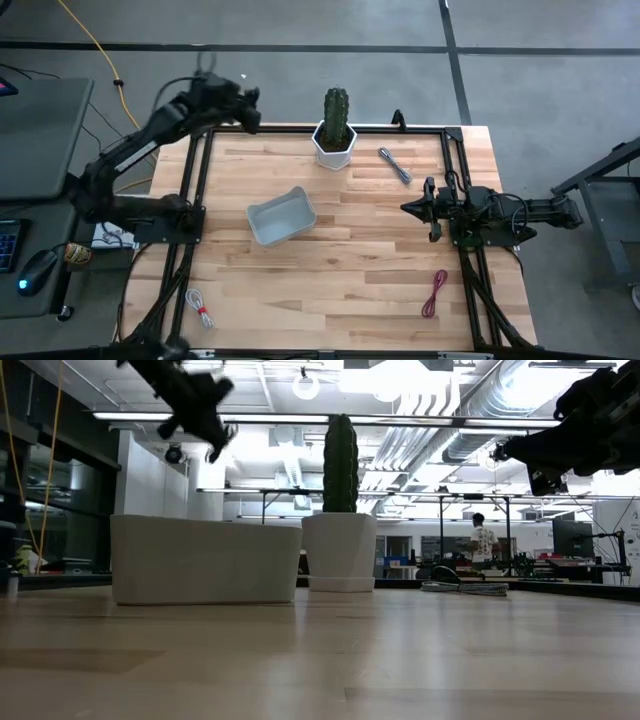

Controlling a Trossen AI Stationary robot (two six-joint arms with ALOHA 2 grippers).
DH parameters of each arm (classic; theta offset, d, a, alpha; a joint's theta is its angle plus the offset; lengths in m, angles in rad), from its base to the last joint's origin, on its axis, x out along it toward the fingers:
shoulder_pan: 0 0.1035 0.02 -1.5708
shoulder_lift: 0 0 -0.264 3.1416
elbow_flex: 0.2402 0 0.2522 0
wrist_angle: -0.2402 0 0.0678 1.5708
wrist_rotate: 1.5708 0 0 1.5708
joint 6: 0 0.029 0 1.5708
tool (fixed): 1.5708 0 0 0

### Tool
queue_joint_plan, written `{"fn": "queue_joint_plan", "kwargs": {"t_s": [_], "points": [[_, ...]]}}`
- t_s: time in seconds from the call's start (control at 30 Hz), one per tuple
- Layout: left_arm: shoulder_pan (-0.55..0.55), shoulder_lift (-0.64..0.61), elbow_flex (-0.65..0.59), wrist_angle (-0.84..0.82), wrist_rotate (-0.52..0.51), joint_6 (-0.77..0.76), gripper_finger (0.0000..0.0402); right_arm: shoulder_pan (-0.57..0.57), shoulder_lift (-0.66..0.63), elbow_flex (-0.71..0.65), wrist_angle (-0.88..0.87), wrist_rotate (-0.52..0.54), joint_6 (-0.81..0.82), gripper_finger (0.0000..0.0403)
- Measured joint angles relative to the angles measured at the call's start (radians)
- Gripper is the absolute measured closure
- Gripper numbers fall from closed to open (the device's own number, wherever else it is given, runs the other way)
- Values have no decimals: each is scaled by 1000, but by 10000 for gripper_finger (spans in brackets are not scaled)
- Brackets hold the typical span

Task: Pick and place USB-C Cables
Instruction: Put the black charger cable into the gray bin

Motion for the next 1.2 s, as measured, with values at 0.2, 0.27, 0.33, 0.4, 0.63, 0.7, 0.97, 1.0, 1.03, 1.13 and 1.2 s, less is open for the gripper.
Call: {"fn": "queue_joint_plan", "kwargs": {"t_s": [0.2, 0.27, 0.33, 0.4, 0.63, 0.7, 0.97, 1.0, 1.03, 1.13, 1.2], "points": [[0, -97, 0, 62, -24, -17, 399, 0, 0, 0, 0, 0, 0, 402], [0, -107, 0, 59, -27, -17, 399, 0, 0, 0, 0, 0, 0, 402], [-3, -110, 0, 59, -22, -17, 399, 0, 0, 0, 0, 0, 0, 402], [-17, -110, 0, 60, 0, -23, 399, 0, 0, 0, 0, 0, 0, 402], [-193, -111, 0, 122, 19, -53, 399, 0, 0, 0, 0, 0, 0, 402], [-268, -111, 0, 164, 19, -60, 399, 0, 0, 0, 0, 0, 0, 402], [-587, -111, 0, 239, -22, -122, 399, 0, 0, 0, 0, 0, 0, 402], [-625, -111, 0, 248, -39, -123, 399, 0, 0, 0, 0, 0, 0, 402], [-664, -111, 0, 258, -53, -123, 399, 0, 0, 0, 0, 0, 0, 402], [-773, -111, 0, 292, -95, -123, 399, 0, 0, 0, 0, 0, 0, 402], [-836, -111, 0, 310, -121, -119, 399, 0, 0, 0, 0, 0, 0, 402]]}}
